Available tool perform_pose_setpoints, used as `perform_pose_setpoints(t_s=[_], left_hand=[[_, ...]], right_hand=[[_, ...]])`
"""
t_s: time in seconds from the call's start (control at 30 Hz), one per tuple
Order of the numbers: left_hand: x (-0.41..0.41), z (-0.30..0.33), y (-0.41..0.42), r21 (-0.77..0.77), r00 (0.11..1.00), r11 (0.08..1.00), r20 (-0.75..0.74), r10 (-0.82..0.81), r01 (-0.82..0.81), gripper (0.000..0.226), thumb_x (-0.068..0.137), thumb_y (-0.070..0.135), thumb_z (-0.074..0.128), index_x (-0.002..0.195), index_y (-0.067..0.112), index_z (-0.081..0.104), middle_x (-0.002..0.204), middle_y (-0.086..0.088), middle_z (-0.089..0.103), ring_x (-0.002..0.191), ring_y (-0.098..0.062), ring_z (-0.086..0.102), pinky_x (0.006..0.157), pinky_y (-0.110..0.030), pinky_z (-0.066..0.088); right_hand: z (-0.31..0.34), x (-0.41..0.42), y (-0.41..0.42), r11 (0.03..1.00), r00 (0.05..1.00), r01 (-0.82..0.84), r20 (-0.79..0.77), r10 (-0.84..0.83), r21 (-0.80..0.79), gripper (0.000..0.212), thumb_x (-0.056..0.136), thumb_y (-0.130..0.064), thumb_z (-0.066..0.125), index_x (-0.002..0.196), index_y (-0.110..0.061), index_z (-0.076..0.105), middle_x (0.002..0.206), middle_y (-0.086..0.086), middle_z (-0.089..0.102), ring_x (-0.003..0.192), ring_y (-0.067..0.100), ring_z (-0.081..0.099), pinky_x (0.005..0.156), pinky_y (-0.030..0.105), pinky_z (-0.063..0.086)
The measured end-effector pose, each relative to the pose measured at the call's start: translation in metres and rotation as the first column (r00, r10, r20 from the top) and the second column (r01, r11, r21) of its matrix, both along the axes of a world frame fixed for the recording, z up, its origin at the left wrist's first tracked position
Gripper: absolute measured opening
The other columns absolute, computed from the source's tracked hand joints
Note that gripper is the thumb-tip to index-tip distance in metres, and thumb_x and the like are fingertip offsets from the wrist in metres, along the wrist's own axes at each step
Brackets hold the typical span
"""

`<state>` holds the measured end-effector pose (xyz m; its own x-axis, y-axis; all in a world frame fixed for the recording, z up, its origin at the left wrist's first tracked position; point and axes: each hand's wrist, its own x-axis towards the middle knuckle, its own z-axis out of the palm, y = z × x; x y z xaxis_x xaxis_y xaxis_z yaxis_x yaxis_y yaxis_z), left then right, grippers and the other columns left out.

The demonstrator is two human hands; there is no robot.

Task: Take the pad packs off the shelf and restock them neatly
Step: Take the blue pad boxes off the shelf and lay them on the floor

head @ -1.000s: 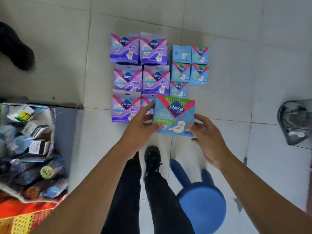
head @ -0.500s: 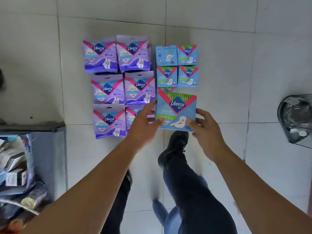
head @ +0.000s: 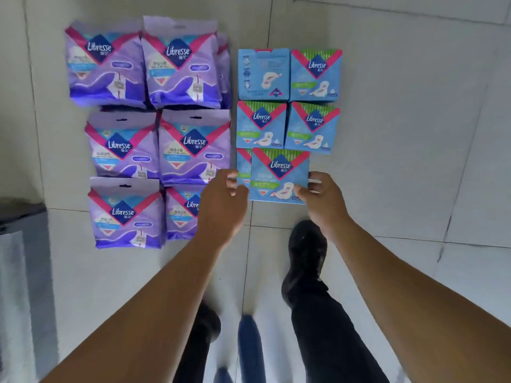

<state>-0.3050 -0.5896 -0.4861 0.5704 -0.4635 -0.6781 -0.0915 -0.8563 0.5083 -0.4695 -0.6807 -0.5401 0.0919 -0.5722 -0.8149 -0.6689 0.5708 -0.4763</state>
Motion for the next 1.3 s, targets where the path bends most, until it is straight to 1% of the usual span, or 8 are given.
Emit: perform_pose_setpoints(t_s=[0.17,0.33,0.53,0.67,0.8,0.93,1.13,1.3], left_hand=[[0.007,-0.052,0.009,-0.074,0.995,0.995,0.08,0.065,-0.059,0.02,0.09,0.01,0.053,0.106,0.019,0.059,0.097,0.005,0.064,0.079,-0.01,0.059,0.072,-0.017,0.043],[0.009,-0.066,0.024,-0.08,0.996,0.997,0.086,0.008,-0.001,0.02,0.089,0.009,0.053,0.105,0.019,0.059,0.094,0.011,0.061,0.077,-0.003,0.056,0.073,-0.015,0.041],[0.01,-0.057,0.031,-0.058,1.0,0.998,0.025,0.012,-0.01,0.017,0.091,0.013,0.054,0.106,0.017,0.061,0.096,0.009,0.062,0.077,0.004,0.055,0.067,0.0,0.037],[0.017,-0.022,0.038,-0.06,0.999,0.998,0.035,0.002,0.001,0.02,0.09,0.013,0.053,0.108,0.015,0.062,0.102,0.004,0.065,0.083,-0.01,0.057,0.077,-0.018,0.043],[0.034,0.035,0.046,-0.047,0.994,0.997,0.09,-0.058,0.063,0.025,0.092,0.019,0.051,0.115,0.02,0.061,0.114,0.003,0.065,0.101,-0.017,0.06,0.09,-0.035,0.049],[0.064,0.137,0.069,-0.057,0.956,0.987,0.263,-0.129,0.149,0.033,0.094,0.029,0.051,0.125,0.021,0.058,0.124,-0.002,0.061,0.115,-0.023,0.055,0.095,-0.036,0.045],[0.109,0.282,0.133,-0.105,0.87,0.992,0.493,-0.011,0.073,0.039,0.093,0.035,0.05,0.128,0.02,0.059,0.124,-0.002,0.062,0.113,-0.024,0.057,0.089,-0.038,0.046],[0.13,0.35,0.213,-0.136,0.759,0.968,0.601,0.249,-0.21,0.04,0.09,0.037,0.046,0.126,0.024,0.059,0.124,-0.001,0.061,0.113,-0.026,0.056,0.092,-0.04,0.046]], right_hand=[[-0.082,0.023,0.024,1.0,1.0,-0.002,0.012,0.002,-0.024,0.024,0.086,-0.021,0.072,0.102,-0.026,0.055,0.098,-0.001,0.068,0.09,0.017,0.068,0.088,0.038,0.055],[-0.11,0.033,0.031,0.99,0.997,-0.026,-0.069,0.016,-0.141,0.03,0.09,-0.026,0.068,0.116,-0.016,0.059,0.1,-0.007,0.063,0.087,0.006,0.061,0.063,0.002,0.041],[-0.097,0.035,0.029,0.981,0.977,-0.082,-0.207,0.044,-0.177,0.041,0.092,-0.038,0.063,0.12,-0.009,0.056,0.115,0.005,0.068,0.107,0.02,0.061,0.079,0.017,0.038],[-0.036,0.036,0.035,0.94,0.946,-0.286,-0.21,0.246,-0.184,0.035,0.096,-0.037,0.056,0.122,-0.013,0.055,0.114,0.003,0.067,0.104,0.02,0.063,0.087,0.029,0.047],[0.055,0.046,0.038,0.725,0.819,-0.573,-0.219,0.531,-0.382,0.03,0.096,-0.029,0.054,0.123,-0.014,0.057,0.116,0.002,0.065,0.106,0.021,0.06,0.089,0.034,0.048],[0.188,0.089,0.055,0.36,0.609,-0.729,-0.311,0.73,-0.583,0.036,0.091,-0.03,0.054,0.123,-0.014,0.059,0.114,0.006,0.064,0.103,0.028,0.058,0.08,0.038,0.052],[0.345,0.164,0.111,0.04,0.404,-0.715,-0.366,0.838,-0.698,0.041,0.091,-0.032,0.05,0.127,-0.015,0.057,0.125,0.008,0.061,0.112,0.031,0.056,0.086,0.044,0.051],[0.412,0.229,0.166,-0.164,0.235,-0.591,-0.362,0.902,-0.79,0.045,0.088,-0.034,0.045,0.125,-0.012,0.059,0.122,0.01,0.062,0.106,0.033,0.059,0.079,0.042,0.052]])
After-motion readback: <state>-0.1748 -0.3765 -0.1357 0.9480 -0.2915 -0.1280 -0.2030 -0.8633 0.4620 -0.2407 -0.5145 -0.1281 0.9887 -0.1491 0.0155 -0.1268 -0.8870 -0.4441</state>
